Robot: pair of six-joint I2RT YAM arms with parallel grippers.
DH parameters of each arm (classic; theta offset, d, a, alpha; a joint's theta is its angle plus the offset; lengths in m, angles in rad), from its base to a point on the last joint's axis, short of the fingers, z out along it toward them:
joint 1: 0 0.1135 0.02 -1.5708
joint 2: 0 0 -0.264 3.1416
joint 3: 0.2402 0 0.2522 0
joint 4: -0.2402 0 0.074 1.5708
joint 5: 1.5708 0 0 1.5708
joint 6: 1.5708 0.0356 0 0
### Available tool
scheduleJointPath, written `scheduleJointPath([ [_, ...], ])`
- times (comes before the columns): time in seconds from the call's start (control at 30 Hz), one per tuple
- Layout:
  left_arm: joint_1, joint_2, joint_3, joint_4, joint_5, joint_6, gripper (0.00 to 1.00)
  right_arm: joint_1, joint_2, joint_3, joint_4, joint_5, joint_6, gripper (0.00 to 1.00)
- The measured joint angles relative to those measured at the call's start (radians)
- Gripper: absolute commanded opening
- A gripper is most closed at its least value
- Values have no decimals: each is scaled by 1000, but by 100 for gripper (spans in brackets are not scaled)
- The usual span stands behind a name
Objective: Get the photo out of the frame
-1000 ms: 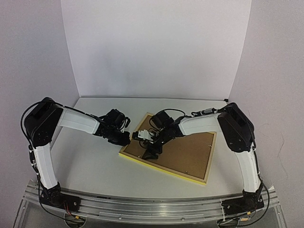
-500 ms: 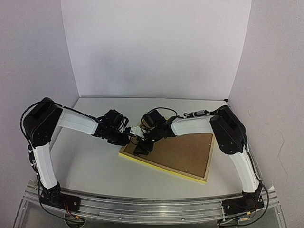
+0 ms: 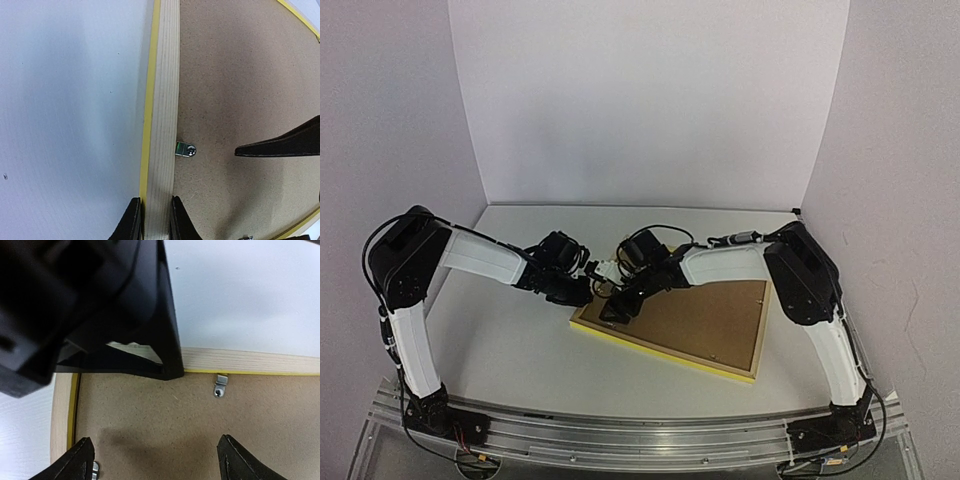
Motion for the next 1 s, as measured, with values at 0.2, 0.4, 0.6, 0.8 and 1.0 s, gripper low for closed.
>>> scheduleJointPath([
  [0.2,-2,-1,0,1,-11,-6,0,-42,-202,-131,12,43,245,84],
  [0.4,-3,-1,-1,2,-16,-10,0,-206,-561,-419,75,223,568,85],
  [0.6,-5,-5,-12,16,-20,-23,0,-298,-776,-685,-55,380,819,85],
  [0.8,-9,-20,-35,25,-29,-48,0,-364,-791,-768,-226,398,984,81],
  [1.0,-27,-45,-72,38,-47,-89,0,-424,-787,-839,-304,392,1050,72],
])
